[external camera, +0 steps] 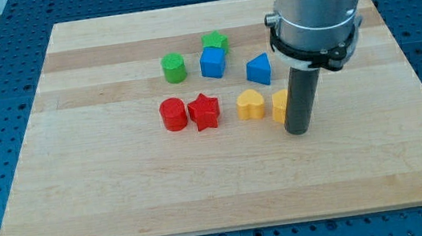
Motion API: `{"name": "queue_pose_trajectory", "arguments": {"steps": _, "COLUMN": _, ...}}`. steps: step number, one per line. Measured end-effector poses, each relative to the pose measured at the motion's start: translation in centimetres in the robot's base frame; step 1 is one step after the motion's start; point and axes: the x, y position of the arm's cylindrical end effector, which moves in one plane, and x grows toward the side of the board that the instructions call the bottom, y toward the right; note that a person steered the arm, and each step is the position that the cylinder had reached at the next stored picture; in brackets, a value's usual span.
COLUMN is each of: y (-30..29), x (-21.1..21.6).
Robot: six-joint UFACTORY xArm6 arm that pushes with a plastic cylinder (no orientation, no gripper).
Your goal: Slightly push the hexagon into the right side of the heart
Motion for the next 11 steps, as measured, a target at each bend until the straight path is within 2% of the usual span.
{"name": "queue_pose_trajectory", "arguments": {"steps": 4, "y": 2.5, "x": -1.4}}
{"name": "queue_pose_trajectory", "arguments": {"steps": 11, "y": 0.6, "x": -2.3}}
